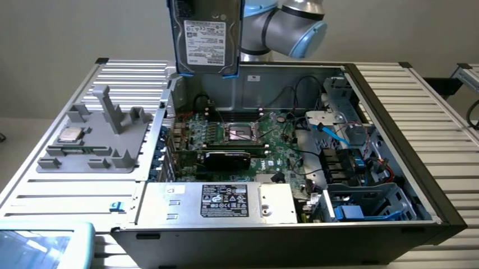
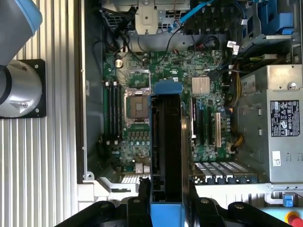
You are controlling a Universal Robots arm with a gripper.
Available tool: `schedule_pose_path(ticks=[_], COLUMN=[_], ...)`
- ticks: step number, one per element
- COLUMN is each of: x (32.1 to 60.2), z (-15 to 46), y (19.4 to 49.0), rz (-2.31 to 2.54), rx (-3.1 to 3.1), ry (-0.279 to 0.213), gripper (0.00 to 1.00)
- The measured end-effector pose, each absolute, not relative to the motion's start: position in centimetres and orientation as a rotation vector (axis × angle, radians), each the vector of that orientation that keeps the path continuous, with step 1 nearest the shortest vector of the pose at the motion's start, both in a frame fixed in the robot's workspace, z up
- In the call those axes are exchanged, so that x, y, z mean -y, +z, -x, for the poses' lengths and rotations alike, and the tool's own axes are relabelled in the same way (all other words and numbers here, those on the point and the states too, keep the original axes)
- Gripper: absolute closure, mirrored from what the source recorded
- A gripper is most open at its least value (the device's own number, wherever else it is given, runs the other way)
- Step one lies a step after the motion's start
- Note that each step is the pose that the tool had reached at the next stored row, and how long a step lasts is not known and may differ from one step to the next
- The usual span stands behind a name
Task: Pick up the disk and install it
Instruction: 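Pick up the disk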
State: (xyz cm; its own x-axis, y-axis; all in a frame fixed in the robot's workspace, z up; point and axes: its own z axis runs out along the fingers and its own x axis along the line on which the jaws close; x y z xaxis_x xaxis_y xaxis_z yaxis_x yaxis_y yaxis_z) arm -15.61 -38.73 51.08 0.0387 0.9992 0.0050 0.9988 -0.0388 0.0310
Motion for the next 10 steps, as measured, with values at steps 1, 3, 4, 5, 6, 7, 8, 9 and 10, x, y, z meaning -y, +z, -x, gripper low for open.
schedule_pose_path(ticks=[1, 3, 4, 5, 6, 7, 8, 9, 10], x=[39.0, 39.5, 39.8, 40.0, 40.3, 40.6, 40.8, 41.1, 41.4], z=[15.3, 14.6, 14.3, 13.9, 13.6, 13.3, 13.0, 12.7, 12.3], y=[51.1, 51.1, 51.1, 51.1, 51.1, 51.1, 51.1, 51.1, 51.1], rz=[-2.251, -2.251, -2.252, -2.252, -2.253, -2.253, -2.254, -2.255, -2.255], rx=[-2.165, -2.166, -2.166, -2.167, -2.167, -2.168, -2.168, -2.169, -2.169], ry=[0.038, 0.037, 0.036, 0.035, 0.033, 0.032, 0.031, 0.03, 0.028], gripper=[0.63, 0.63, 0.63, 0.63, 0.63, 0.63, 0.63, 0.63, 0.63])
